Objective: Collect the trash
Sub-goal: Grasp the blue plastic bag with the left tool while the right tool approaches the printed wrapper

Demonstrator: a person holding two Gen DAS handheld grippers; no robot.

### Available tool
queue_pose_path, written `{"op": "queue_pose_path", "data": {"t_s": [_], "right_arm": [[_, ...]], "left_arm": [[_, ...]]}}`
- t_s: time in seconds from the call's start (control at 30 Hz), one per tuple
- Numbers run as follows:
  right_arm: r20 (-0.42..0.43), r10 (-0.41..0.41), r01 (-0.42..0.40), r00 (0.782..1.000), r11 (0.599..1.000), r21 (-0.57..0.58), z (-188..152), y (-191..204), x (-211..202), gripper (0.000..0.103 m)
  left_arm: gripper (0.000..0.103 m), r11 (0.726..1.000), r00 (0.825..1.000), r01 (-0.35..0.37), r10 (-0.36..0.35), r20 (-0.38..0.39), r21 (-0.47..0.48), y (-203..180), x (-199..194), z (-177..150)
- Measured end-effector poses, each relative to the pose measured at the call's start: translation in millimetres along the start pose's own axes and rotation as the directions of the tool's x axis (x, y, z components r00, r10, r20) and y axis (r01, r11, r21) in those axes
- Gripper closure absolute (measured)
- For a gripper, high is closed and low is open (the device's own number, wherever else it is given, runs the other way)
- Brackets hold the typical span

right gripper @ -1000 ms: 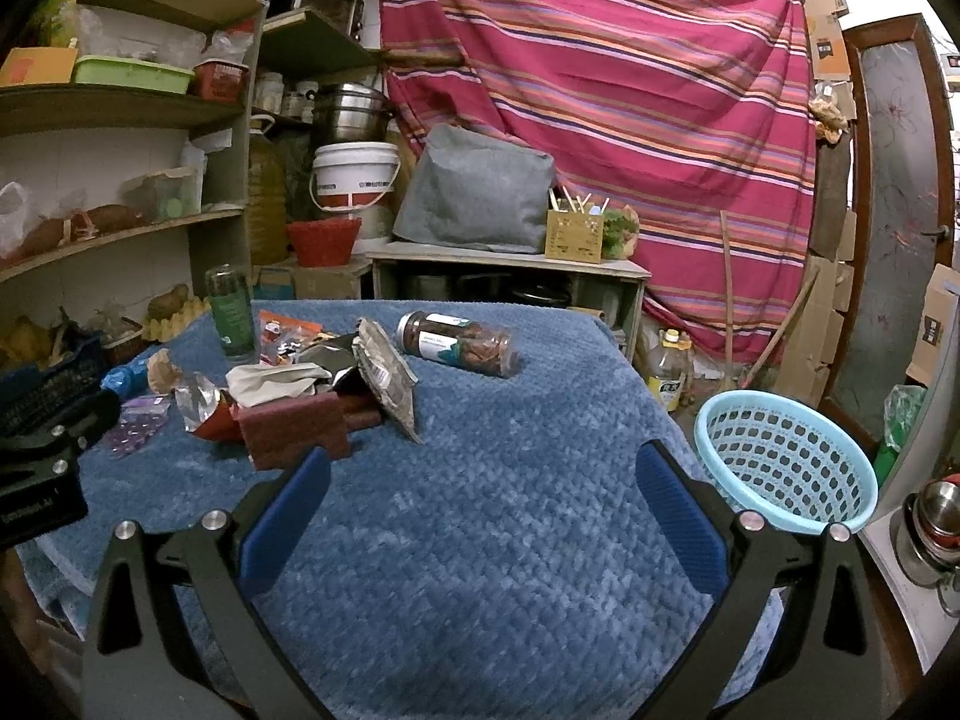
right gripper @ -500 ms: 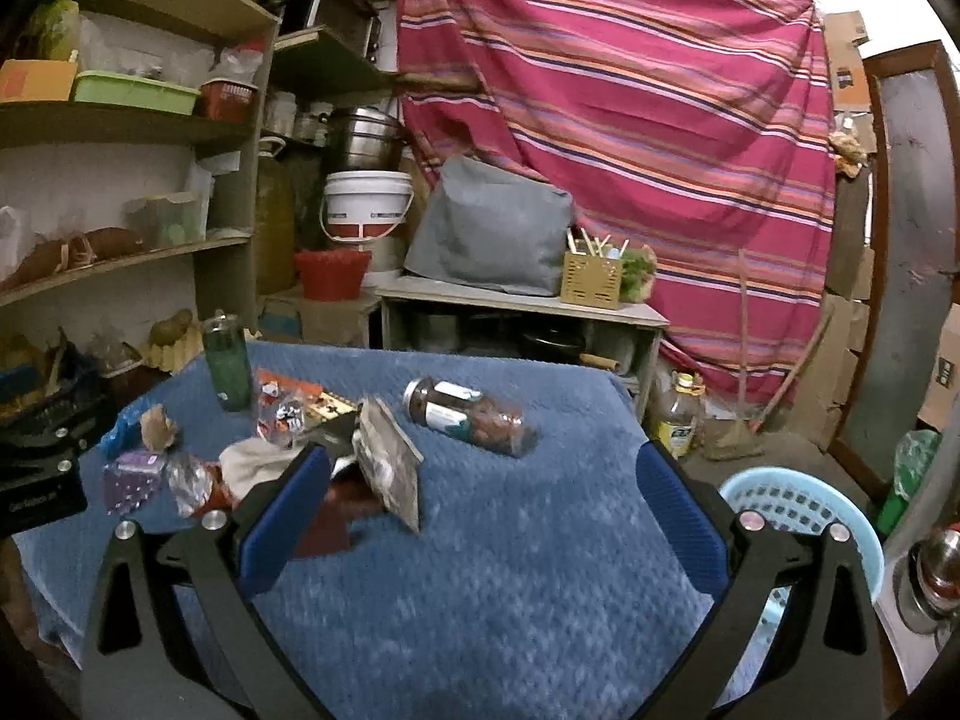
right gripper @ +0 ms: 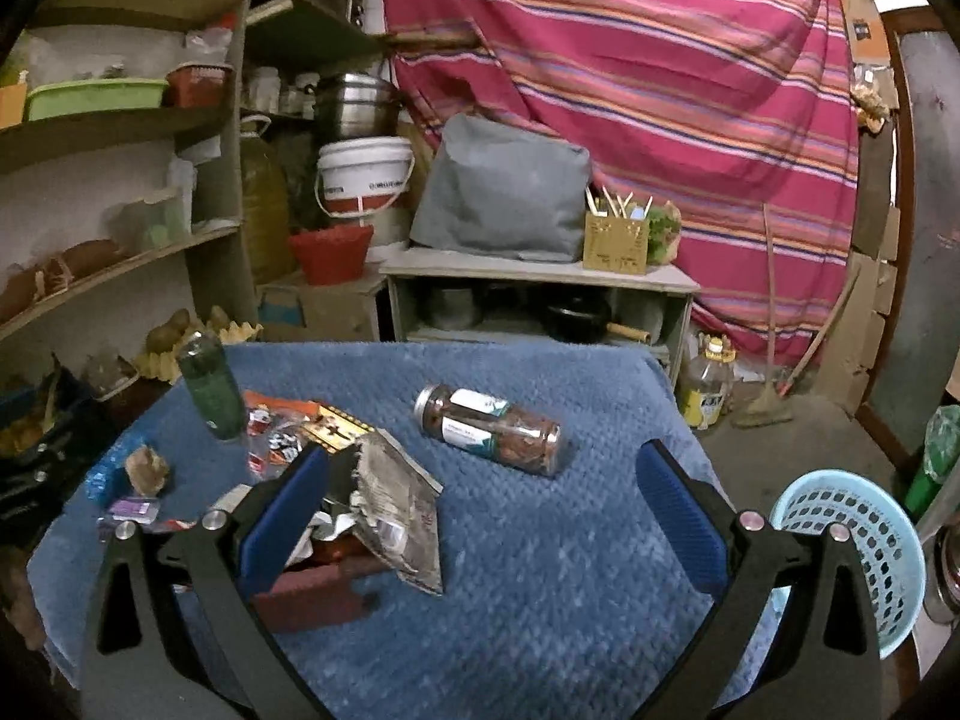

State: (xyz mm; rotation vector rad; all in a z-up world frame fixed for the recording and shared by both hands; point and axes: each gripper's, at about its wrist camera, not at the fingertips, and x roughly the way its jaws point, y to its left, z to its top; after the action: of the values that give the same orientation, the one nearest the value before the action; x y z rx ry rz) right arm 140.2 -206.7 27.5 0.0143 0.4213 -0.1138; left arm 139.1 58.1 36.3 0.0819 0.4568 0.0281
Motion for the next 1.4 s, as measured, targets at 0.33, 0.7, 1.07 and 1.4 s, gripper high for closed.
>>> {"op": "queue_pose_path", "data": {"t_s": [0.33, 0.7, 1.07, 1.4], "right_arm": [[-0.086, -0.029, 0.028, 0.996, 1.000, -0.008, -14, 2, 36, 0.004], [-0.101, -0.069, 0.066, 0.992, 0.997, -0.040, -19, 7, 50, 0.004], [-0.129, -0.090, 0.083, 0.987, 0.995, -0.063, -25, 10, 68, 0.004], [-0.110, -0.089, 0.080, 0.990, 0.993, -0.085, -25, 17, 67, 0.004]], "left_arm": [[0.005, 1.000, 0.996, -0.006, 0.006, -0.093, -0.004, 29, 32, -23], [0.005, 0.997, 0.979, -0.061, 0.049, -0.197, -0.055, 82, 79, -43], [0.005, 0.996, 0.963, -0.068, 0.053, -0.264, -0.050, 111, 127, -52], [0.058, 0.983, 0.939, 0.006, -0.069, -0.336, -0.185, 140, 157, -59]]}}
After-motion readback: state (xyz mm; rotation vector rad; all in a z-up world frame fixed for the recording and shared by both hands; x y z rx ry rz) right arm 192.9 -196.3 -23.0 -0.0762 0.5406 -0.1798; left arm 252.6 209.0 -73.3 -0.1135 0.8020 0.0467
